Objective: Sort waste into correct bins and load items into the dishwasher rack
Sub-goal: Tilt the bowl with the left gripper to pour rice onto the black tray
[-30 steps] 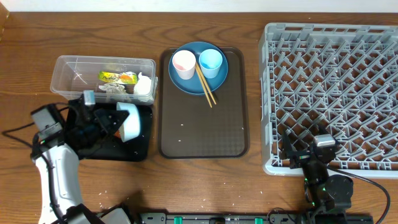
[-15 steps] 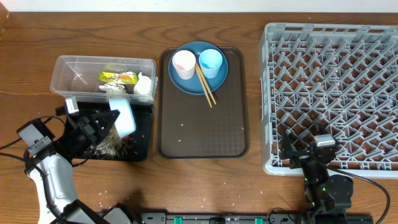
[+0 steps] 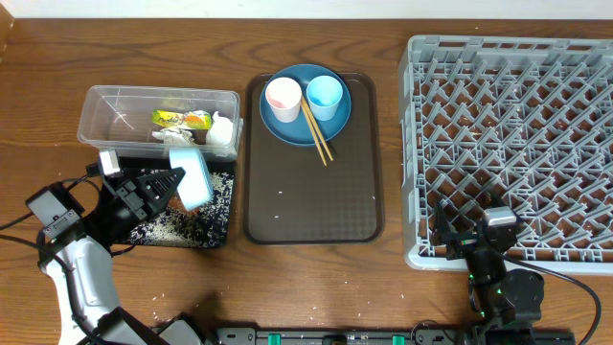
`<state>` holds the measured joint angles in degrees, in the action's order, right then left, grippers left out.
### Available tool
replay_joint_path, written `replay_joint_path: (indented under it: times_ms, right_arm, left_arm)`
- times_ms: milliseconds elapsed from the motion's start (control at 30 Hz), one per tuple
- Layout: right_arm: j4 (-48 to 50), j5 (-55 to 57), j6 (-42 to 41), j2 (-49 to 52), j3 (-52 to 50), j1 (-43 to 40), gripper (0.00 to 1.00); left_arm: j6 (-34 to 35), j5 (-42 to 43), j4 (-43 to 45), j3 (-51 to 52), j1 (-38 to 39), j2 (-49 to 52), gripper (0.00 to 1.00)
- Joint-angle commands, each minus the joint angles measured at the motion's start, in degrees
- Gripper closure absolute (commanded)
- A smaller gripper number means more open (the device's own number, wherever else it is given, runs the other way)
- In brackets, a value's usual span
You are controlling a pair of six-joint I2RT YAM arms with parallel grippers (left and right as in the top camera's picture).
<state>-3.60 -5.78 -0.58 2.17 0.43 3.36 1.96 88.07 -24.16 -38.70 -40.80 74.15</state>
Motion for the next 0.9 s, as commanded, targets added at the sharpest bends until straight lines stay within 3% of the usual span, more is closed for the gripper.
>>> replay_joint_path:
  times_ms: [0,867]
  right_arm:
    - [-0.2,0.0,0.6,-0.4,-0.1,0.3,0.01]
    - [-0.2,0.0,0.6,-0.4,-0.1,0.3,0.01]
  left_arm:
    - [3.4,2.0,0.0,0.3,-0.3,-0.4,0.94]
    - [11.8,2.0,-2.7,0.3,-0.3,-0.4,0.94]
